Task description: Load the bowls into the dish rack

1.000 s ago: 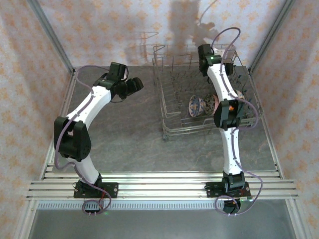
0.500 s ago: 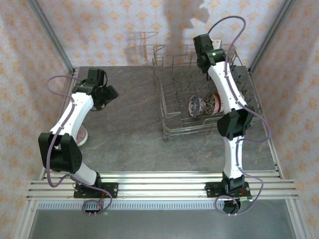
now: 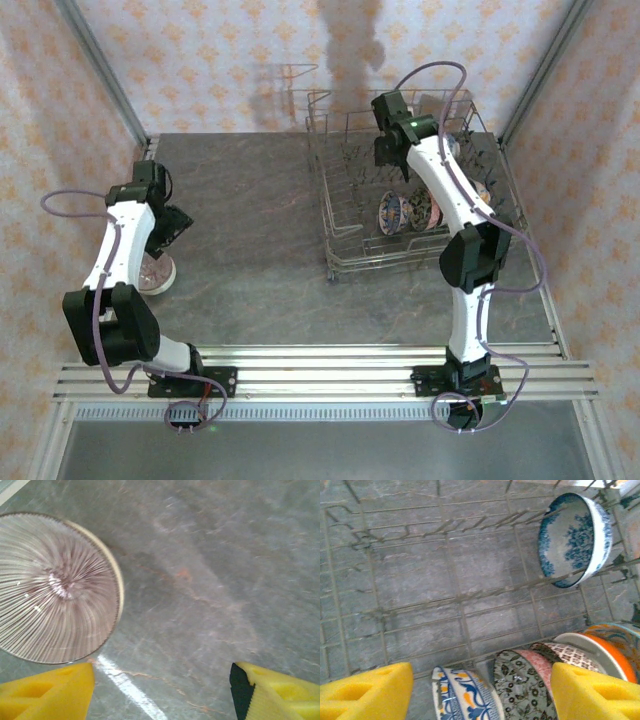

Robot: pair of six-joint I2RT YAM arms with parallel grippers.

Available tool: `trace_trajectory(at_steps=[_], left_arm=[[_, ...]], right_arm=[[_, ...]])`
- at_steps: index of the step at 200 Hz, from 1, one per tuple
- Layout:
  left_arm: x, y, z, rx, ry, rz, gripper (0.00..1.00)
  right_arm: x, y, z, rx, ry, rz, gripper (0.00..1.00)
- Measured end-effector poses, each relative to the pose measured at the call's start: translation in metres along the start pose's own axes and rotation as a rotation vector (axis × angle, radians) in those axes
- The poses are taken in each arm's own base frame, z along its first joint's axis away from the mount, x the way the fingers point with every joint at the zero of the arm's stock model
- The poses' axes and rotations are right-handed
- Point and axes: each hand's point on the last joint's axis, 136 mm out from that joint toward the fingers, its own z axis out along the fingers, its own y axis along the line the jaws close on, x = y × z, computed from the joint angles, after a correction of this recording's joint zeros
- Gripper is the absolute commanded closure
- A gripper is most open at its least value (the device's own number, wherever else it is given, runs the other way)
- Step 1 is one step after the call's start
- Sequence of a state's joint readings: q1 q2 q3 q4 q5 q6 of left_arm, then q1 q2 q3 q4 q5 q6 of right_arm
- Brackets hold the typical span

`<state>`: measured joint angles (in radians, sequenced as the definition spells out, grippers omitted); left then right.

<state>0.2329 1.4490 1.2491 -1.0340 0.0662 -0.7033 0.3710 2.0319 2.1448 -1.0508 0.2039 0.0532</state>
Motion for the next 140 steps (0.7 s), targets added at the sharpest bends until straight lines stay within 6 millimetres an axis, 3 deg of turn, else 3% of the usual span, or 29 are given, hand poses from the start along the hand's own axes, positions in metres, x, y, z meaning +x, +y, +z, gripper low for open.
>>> trace_trajectory(at_steps=[61, 117, 140], left_arm=[[0.001, 0.032, 0.034, -0.093, 0.07, -0.051, 0.31], [-0.005, 0.029, 0.063, -0.117, 0.1, -0.024, 0.41], [-0.006, 0.028, 0.069, -0.12, 0.105, -0.006, 0.5]], right_arm=[[0.003, 0.01, 0.002, -0.06, 0.005, -0.002, 0.28], [0.001, 0.014, 0.002, -0.08, 0.001, 0.001, 0.28], [0.001, 0.014, 0.002, -0.08, 0.0, -0.003, 0.28]])
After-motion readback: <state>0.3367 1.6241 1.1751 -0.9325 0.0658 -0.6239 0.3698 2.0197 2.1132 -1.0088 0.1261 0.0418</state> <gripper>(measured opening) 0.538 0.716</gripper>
